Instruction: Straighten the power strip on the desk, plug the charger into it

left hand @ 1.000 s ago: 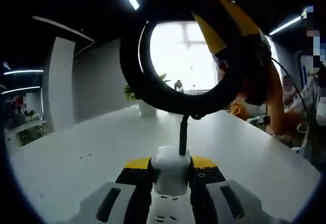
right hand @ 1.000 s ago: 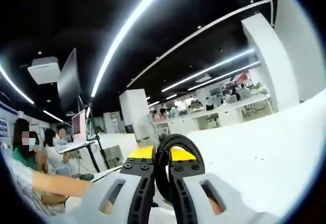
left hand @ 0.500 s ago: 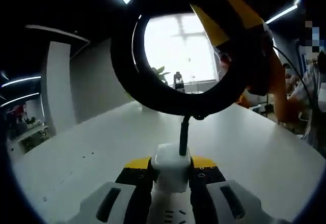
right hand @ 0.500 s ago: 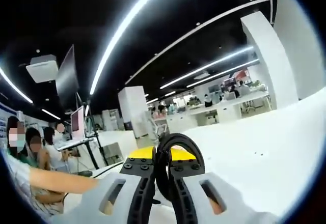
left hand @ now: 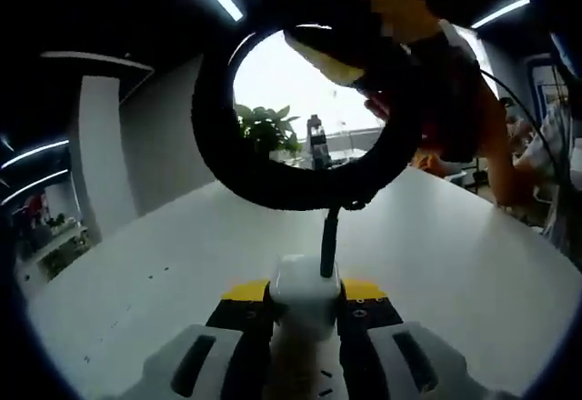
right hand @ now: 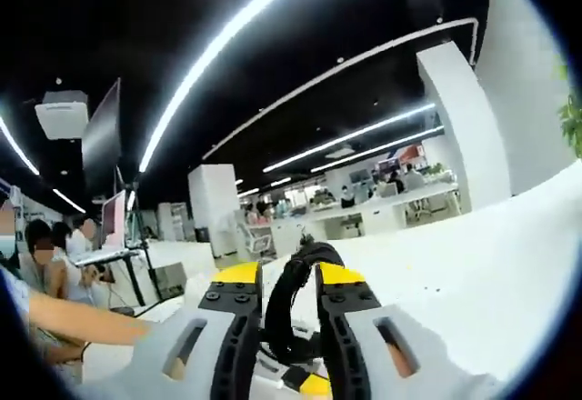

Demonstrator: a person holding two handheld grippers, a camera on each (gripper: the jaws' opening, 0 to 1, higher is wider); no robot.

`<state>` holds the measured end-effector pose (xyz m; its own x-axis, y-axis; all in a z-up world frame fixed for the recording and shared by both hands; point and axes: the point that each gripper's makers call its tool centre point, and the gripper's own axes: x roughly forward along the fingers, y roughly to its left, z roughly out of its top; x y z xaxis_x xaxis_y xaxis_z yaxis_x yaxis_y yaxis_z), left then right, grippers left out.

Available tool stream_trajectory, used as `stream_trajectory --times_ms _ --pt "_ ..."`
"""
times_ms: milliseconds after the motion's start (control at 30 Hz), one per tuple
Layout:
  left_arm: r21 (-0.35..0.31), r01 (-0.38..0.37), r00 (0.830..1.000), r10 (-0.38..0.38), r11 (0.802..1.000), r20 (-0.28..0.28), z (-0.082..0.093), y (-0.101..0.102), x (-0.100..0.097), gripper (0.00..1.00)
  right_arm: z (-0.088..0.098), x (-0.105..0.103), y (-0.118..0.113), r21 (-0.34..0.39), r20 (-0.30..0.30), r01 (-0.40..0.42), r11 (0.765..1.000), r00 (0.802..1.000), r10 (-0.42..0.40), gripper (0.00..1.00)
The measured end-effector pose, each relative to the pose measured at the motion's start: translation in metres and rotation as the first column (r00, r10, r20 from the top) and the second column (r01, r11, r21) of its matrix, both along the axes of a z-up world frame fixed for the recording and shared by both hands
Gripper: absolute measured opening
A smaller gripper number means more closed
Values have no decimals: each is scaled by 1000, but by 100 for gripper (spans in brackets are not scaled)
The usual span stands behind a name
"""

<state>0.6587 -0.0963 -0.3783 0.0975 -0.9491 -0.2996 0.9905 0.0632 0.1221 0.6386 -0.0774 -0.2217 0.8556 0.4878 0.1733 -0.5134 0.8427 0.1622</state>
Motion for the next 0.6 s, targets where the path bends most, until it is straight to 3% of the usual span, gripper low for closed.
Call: stream_trajectory --times_ms 100,133,167,467,600 --pt "5 -6 1000 6 1000 -4 0 1 2 26 1 -1 -7 -8 -20 25 1000 999 -25 60" --pt "-17 -40 998 39 999 -52 1 3 7 26 0 -1 -10 -19 -21 37 999 999 -37 60" --pt "-17 -14 999 13 1000 -52 0 4 4 26 -1 -2 -12 -22 -21 43 999 999 -44 59" --pt "14 -32 999 32 999 2 0 2 -1 27 -20 -4 -23 4 -60 52 999 997 -52 55" --pt "40 -48 999 47 998 24 -2 3 -2 27 -27 -3 -30 60 -76 61 996 995 -57 48"
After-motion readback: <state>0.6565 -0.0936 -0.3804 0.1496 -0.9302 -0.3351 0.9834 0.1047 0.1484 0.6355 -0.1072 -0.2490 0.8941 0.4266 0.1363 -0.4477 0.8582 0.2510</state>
